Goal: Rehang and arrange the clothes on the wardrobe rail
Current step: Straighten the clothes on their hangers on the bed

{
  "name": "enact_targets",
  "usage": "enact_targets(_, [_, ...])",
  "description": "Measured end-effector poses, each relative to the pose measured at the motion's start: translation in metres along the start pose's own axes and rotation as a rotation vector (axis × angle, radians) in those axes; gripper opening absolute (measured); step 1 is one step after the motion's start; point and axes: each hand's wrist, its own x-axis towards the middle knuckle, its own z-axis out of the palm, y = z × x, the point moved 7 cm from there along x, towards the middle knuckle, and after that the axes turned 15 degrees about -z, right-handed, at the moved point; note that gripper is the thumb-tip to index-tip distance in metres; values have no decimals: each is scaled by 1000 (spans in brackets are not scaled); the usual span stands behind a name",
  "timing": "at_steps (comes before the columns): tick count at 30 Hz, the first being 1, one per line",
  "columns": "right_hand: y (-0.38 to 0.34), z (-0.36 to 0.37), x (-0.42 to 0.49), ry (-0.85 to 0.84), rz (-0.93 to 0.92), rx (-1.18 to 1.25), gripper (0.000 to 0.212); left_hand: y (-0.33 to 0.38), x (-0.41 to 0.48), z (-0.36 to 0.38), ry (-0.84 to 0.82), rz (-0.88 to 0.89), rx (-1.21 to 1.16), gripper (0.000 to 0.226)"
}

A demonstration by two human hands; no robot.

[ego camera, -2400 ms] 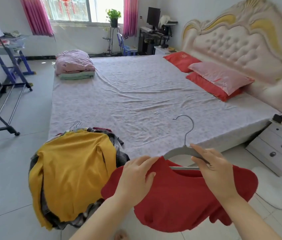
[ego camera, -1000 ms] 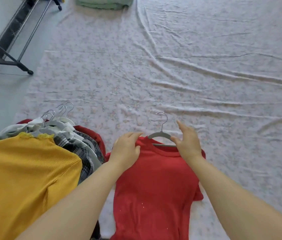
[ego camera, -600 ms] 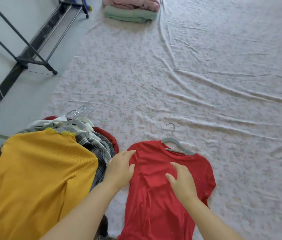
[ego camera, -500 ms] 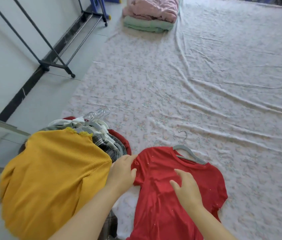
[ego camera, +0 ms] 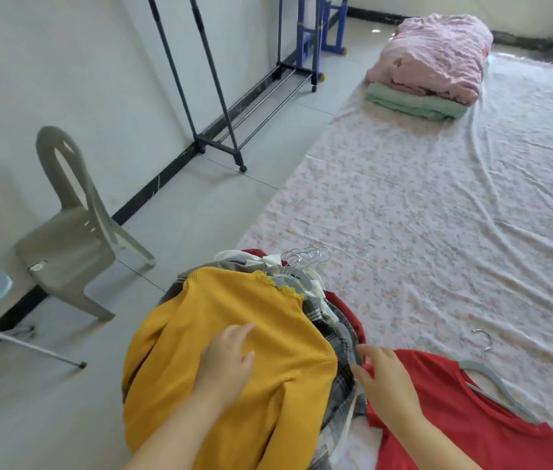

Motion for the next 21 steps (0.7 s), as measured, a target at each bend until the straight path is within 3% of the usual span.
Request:
enact_targets(6, [-53, 68, 91, -51, 42, -22, 40, -30, 72, -21, -50, 52, -12, 46])
enact_targets(11, [-41, 111, 144, -111, 163, -97, 46, -47, 120, -17, -93, 113, -7, 45])
enact_targets(17, [-39, 133, 155, -138, 196, -287, 59, -59, 148, -7, -132, 169, 4, 46])
enact_targets(21, [-38, 134, 148, -65, 171, -205, 61, -55, 158, -7, -135, 200, -6, 47])
